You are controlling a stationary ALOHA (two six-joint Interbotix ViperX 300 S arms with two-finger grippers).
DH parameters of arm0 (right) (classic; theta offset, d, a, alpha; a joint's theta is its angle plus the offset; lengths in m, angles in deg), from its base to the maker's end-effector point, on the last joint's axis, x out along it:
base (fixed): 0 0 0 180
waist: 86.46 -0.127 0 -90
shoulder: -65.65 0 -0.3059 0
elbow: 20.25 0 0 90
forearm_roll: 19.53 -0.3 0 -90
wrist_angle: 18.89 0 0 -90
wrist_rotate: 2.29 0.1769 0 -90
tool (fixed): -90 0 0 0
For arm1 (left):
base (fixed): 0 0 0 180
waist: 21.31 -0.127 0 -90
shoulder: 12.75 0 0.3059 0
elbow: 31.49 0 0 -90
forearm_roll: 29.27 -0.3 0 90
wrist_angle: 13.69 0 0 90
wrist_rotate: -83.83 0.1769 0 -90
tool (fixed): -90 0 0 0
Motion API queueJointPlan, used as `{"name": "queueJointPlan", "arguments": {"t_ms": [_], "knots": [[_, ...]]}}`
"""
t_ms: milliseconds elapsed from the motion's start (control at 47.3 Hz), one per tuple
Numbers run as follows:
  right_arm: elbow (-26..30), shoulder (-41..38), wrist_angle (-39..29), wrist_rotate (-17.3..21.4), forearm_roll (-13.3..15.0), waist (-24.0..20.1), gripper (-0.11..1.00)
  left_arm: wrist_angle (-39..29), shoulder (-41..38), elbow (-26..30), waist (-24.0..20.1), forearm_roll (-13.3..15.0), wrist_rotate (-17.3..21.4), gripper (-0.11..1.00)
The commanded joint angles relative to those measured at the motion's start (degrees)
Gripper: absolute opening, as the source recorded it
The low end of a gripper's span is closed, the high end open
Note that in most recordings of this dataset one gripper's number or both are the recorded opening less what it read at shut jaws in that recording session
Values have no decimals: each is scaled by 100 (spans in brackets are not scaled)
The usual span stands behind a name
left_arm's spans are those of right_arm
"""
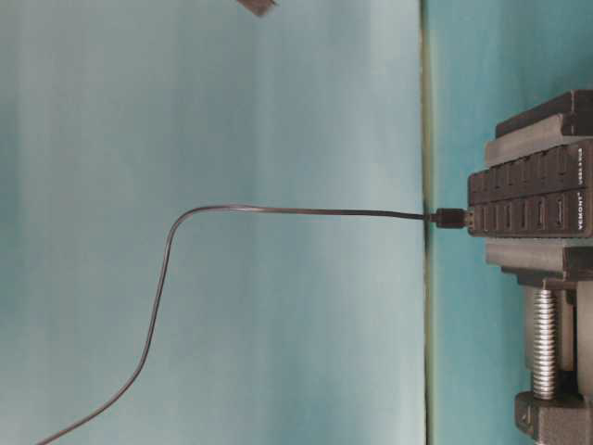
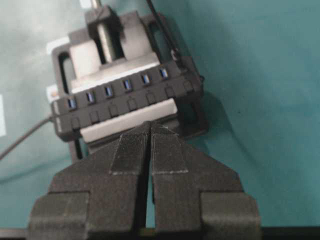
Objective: Insert the USB into the center port of the fixed hub
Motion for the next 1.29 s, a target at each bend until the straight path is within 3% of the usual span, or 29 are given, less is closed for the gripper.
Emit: {"name": "queueJointPlan", "arguments": {"t_ms": [0, 655, 1268], "knots": [[246, -264, -9, 18, 123, 26, 2, -97, -114, 149, -9, -9, -9, 1], [1257, -1986, -466, -246, 606, 70, 2, -308, -431, 185, -9, 0, -9, 1], [1995, -2883, -1020, -809, 615, 88, 2, -466, -466, 193, -9, 0, -26, 1]]}}
